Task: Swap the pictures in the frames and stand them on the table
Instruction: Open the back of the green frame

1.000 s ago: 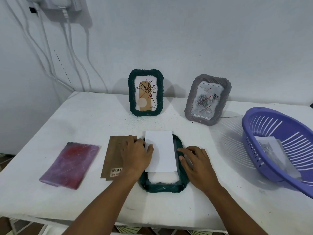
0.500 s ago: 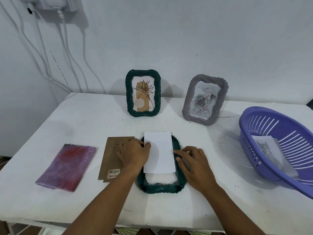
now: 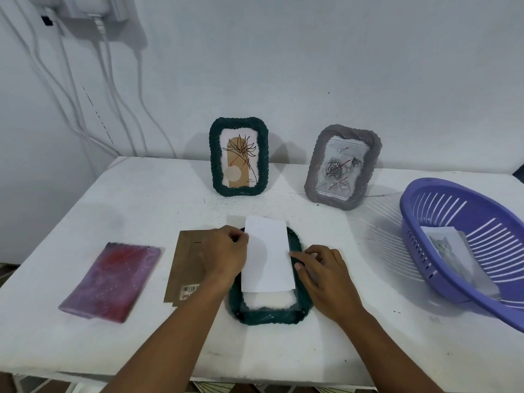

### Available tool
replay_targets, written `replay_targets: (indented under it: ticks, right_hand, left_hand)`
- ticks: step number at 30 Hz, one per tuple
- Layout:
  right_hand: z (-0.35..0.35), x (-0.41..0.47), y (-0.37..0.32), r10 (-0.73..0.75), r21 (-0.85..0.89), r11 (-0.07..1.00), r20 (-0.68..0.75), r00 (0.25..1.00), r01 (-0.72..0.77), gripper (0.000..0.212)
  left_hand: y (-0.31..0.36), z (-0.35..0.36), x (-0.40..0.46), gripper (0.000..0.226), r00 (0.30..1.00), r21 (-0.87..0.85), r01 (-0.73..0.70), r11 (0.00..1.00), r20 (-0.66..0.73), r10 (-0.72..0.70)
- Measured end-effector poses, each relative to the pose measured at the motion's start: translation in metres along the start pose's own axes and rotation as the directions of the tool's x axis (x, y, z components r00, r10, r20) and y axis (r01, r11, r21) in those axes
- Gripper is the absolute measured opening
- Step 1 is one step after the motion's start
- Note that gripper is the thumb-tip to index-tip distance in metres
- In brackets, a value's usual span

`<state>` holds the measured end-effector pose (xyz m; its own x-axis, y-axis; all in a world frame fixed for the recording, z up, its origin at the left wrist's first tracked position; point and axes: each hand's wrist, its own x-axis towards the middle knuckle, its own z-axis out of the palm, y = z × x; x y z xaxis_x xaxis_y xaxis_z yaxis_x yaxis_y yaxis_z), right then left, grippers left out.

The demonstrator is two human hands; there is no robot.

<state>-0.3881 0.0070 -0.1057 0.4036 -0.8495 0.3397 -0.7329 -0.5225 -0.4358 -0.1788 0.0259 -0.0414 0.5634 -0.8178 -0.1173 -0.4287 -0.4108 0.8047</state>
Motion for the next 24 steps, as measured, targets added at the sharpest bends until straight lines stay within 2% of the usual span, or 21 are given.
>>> replay_targets:
  ticks: [3, 5, 7, 10, 12, 14, 15, 17, 20, 22, 24]
  right_hand:
    - [-0.002, 0.000, -0.001, 0.045, 0.072, 0.996, 0.027, 0.999, -0.047, 0.039]
    - [-0.006, 0.001, 0.000, 0.093, 0.190, 0.976, 0.054, 0.994, -0.102, 0.035]
    - [-0.015, 0.005, 0.002, 0.117, 0.222, 0.967, 0.055, 0.992, -0.126, 0.036]
    - [-0.040, 0.013, 0.011, 0.133, 0.063, 0.989, -0.028, 0.991, -0.131, 0.037]
    - [-0.063, 0.020, 0.017, 0.100, -0.115, 0.986, -0.149, 0.984, -0.117, 0.036]
    - [-0.089, 0.025, 0.026, 0.060, -0.294, 0.945, -0.275, 0.960, -0.143, 0.038]
    - [-0.102, 0.027, 0.031, 0.076, -0.363, 0.914, -0.292, 0.954, -0.184, 0.042]
    - [-0.125, 0.028, 0.039, 0.210, -0.449, 0.844, -0.226, 0.951, -0.293, 0.054]
    - [-0.150, 0.024, 0.055, 0.428, -0.470, 0.790, -0.037, 0.903, -0.394, 0.064]
    - [-0.159, 0.020, 0.065, 0.451, -0.372, 0.834, 0.034, 0.892, -0.408, 0.062]
    - [-0.164, 0.016, 0.072, 0.426, -0.245, 0.882, 0.049, 0.903, -0.403, 0.056]
  left_hand:
    - [0.009, -0.012, -0.003, 0.008, 0.996, -0.218, 0.008, 0.976, 0.090, 0.012]
    - [0.014, -0.016, 0.000, 0.006, 0.993, -0.307, 0.003, 0.952, 0.114, 0.033]
    - [0.019, -0.014, 0.003, 0.005, 0.990, -0.367, 0.015, 0.930, 0.133, 0.037]
    - [0.028, -0.005, 0.002, 0.015, 0.982, -0.450, -0.015, 0.893, 0.161, 0.098]
    - [0.034, 0.003, -0.003, 0.014, 0.967, -0.464, -0.077, 0.883, 0.182, 0.180]
    - [0.044, 0.013, -0.009, 0.017, 0.945, -0.483, -0.101, 0.870, 0.227, 0.236]
    - [0.049, 0.018, -0.013, 0.018, 0.932, -0.511, -0.081, 0.856, 0.265, 0.246]
    - [0.057, 0.029, -0.018, 0.020, 0.896, -0.577, 0.000, 0.817, 0.363, 0.257]
    - [0.064, 0.048, -0.024, 0.035, 0.833, -0.626, 0.119, 0.770, 0.485, 0.265]
    - [0.065, 0.063, -0.026, 0.041, 0.810, -0.628, 0.165, 0.760, 0.526, 0.259]
    - [0.067, 0.080, -0.030, 0.044, 0.791, -0.581, 0.151, 0.800, 0.557, 0.255]
